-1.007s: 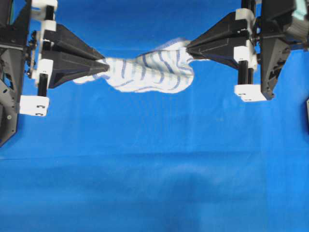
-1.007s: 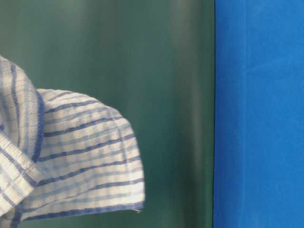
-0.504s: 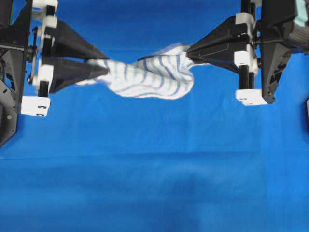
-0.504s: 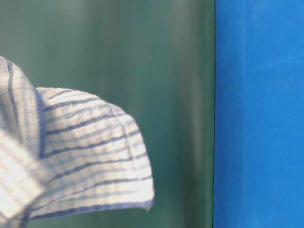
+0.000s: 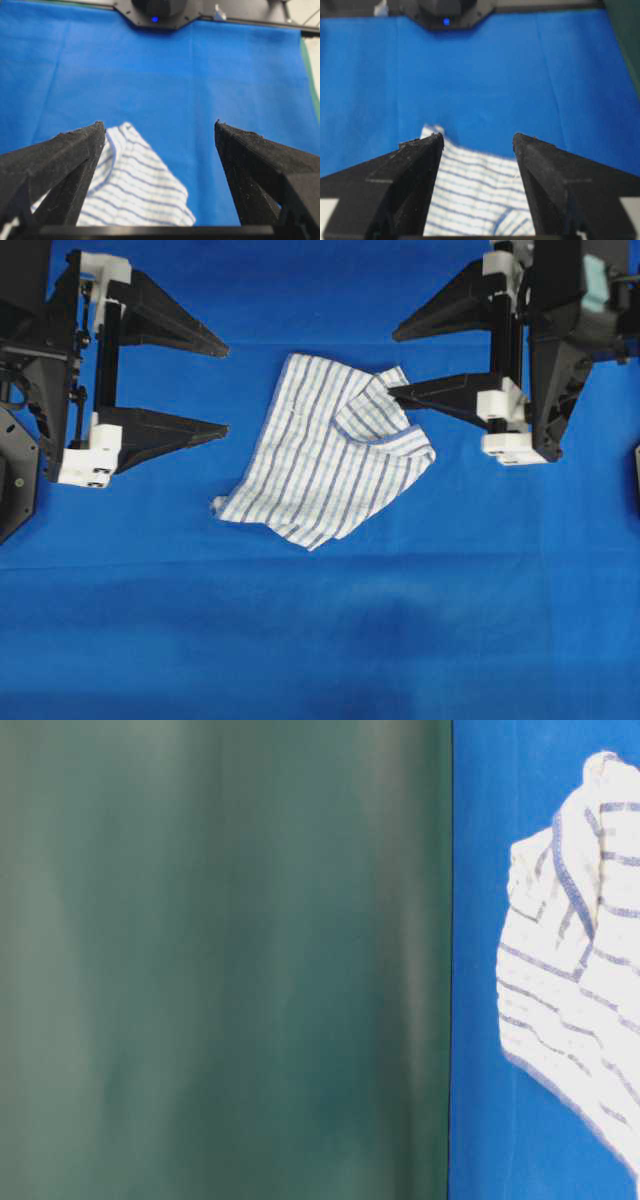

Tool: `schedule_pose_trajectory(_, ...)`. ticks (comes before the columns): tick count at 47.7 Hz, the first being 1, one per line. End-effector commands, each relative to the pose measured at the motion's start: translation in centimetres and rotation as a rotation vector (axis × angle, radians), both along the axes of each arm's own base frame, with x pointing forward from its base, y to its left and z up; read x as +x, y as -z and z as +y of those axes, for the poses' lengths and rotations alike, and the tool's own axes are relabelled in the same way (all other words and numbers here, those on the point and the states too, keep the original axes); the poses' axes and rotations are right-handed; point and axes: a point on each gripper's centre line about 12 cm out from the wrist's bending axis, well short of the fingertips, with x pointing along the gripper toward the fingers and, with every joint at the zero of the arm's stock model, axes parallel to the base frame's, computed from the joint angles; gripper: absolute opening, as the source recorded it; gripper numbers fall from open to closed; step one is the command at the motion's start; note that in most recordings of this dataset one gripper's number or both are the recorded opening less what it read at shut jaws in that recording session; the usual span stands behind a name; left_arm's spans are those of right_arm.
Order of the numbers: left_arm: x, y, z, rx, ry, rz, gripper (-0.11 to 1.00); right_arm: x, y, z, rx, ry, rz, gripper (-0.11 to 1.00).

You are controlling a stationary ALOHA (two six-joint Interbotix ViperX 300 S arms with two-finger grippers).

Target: Lift the towel with both arms.

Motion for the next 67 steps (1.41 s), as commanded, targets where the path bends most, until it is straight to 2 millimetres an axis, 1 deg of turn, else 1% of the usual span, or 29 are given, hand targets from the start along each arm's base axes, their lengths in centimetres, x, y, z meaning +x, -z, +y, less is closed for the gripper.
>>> schedule_pose_trajectory(1,0.3,0.6,-0.3,0.0,0.011,-0.011,0.91,-0.1,0.3,0.1,0.009,-0.001,-0.016,0.62)
schedule_pose_trajectory(4,0.6,1.9,-0.6,-0.001,0.017,0.002,0.91,0.1,1.6,0.3,0.025,-0.001,-0.009,0.62)
schedule_pose_trajectory(7,1.1,3.5,-0.8,-0.007,0.024,0.015,0.91,0.2,3.4,0.7,0.041,-0.008,0.007,0.62)
schedule_pose_trajectory(8,1.3,4.3,-1.0,-0.01,0.027,0.026,0.91,0.3,3.9,0.8,0.045,-0.01,0.011,0.62)
schedule_pose_trajectory(10,1.6,5.4,-1.2,-0.013,0.032,0.04,0.91,0.3,4.9,1.0,0.051,-0.015,0.023,0.62)
schedule_pose_trajectory(14,2.1,7.4,-1.7,-0.012,0.046,0.071,0.91,0.6,7.2,1.4,0.063,-0.023,0.054,0.62)
schedule_pose_trajectory(17,2.5,9.0,-2.0,-0.01,0.057,0.097,0.91,0.8,9.3,1.8,0.079,-0.029,0.078,0.62)
schedule_pose_trajectory(18,2.6,9.8,-2.3,-0.011,0.062,0.112,0.91,0.8,9.9,1.9,0.084,-0.031,0.081,0.62)
schedule_pose_trajectory(22,3.1,12.1,-2.4,-0.008,0.066,0.154,0.91,1.3,12.2,2.3,0.101,-0.035,0.1,0.62)
schedule_pose_trajectory(23,3.1,12.8,-2.5,-0.009,0.067,0.168,0.91,1.5,13.1,2.5,0.108,-0.038,0.109,0.62)
schedule_pose_trajectory(27,3.4,15.6,-2.6,-0.006,0.07,0.215,0.91,2.0,15.2,2.9,0.118,-0.046,0.136,0.62)
schedule_pose_trajectory(36,3.7,20.7,-3.7,0.003,0.1,0.303,0.91,2.7,19.7,3.9,0.119,-0.071,0.209,0.62)
schedule_pose_trajectory(44,4.3,23.8,-4.3,0.012,0.115,0.372,0.9,3.4,23.3,4.1,0.122,-0.078,0.25,0.62)
schedule_pose_trajectory(51,4.7,25.9,-4.5,0.014,0.116,0.405,0.9,3.9,26.0,4.2,0.123,-0.081,0.292,0.62)
schedule_pose_trajectory(56,4.9,27.2,-4.5,0.017,0.116,0.419,0.9,4.2,27.4,4.4,0.123,-0.083,0.319,0.62)
schedule_pose_trajectory(67,5.0,29.4,-4.5,0.02,0.116,0.454,0.89,4.4,29.2,4.8,0.122,-0.092,0.352,0.62)
